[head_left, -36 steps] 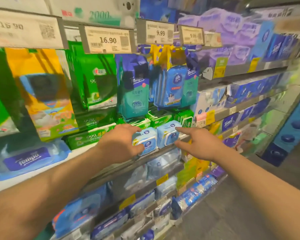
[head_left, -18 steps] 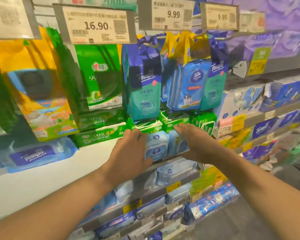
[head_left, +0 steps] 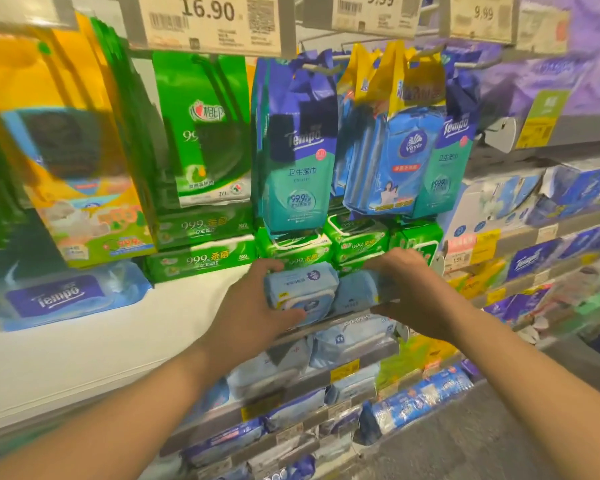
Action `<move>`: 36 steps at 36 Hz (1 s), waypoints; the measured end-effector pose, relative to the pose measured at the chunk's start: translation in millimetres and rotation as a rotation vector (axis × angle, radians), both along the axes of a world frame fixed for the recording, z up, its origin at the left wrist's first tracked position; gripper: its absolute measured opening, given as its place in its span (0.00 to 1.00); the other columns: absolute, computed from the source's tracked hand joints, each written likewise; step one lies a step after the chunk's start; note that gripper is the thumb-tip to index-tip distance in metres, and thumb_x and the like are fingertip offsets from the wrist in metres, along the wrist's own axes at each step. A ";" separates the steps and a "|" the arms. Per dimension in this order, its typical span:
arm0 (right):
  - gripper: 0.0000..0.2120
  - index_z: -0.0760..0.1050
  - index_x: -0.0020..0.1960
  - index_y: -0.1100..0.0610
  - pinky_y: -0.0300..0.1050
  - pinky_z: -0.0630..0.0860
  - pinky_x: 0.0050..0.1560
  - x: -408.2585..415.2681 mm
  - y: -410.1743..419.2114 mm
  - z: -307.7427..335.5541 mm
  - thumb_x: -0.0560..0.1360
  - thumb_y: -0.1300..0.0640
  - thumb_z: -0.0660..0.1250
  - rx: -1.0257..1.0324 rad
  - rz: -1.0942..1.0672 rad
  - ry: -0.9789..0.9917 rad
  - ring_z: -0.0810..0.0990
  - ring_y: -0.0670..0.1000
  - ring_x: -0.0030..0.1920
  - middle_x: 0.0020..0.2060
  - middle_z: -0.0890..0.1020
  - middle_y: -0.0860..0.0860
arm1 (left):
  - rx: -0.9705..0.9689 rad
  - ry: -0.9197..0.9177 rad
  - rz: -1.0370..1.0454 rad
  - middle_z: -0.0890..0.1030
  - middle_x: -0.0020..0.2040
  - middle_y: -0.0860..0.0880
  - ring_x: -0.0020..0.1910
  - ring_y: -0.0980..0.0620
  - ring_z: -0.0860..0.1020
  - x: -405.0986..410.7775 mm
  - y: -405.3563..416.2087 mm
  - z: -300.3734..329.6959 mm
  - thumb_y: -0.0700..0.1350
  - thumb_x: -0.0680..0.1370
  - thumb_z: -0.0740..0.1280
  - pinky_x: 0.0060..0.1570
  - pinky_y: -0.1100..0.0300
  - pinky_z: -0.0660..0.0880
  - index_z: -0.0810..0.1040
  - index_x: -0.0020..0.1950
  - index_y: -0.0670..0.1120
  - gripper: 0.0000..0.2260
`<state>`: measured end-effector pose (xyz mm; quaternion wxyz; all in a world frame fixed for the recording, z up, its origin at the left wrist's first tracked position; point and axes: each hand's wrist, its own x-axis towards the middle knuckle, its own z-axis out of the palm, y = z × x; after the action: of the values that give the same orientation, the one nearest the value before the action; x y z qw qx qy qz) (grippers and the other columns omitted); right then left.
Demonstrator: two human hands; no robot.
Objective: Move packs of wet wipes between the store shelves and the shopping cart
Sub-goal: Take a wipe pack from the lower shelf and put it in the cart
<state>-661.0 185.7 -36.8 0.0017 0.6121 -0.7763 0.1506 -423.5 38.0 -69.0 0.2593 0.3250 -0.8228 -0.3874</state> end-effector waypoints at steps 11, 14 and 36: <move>0.32 0.71 0.60 0.39 0.39 0.80 0.51 54.8 -13.6 48.9 0.63 0.51 0.84 0.045 0.261 -0.416 0.82 0.39 0.51 0.53 0.78 0.33 | 0.540 0.506 0.100 0.84 0.53 0.39 0.51 0.40 0.84 40.8 -7.6 10.2 0.40 0.69 0.79 0.53 0.43 0.81 0.75 0.59 0.46 0.22; 0.29 0.74 0.59 0.40 0.38 0.80 0.51 74.1 -28.7 55.3 0.64 0.48 0.84 0.082 0.319 -0.483 0.83 0.40 0.51 0.51 0.81 0.36 | 0.576 0.510 0.059 0.84 0.53 0.38 0.51 0.40 0.83 53.0 -4.1 13.3 0.42 0.74 0.75 0.51 0.44 0.81 0.78 0.56 0.47 0.13; 0.14 0.82 0.54 0.48 0.26 0.68 0.50 307.6 -117.1 15.7 0.72 0.43 0.76 0.000 0.645 -0.750 0.78 0.36 0.54 0.53 0.81 0.42 | 0.922 0.734 0.578 0.86 0.52 0.46 0.42 0.46 0.85 241.7 82.5 5.0 0.61 0.54 0.73 0.36 0.53 0.80 0.83 0.57 0.51 0.33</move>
<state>-353.4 68.6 -21.1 -0.3245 0.7250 -0.4944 0.3531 -181.8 120.5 -64.0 0.4511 0.4575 -0.3100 -0.7008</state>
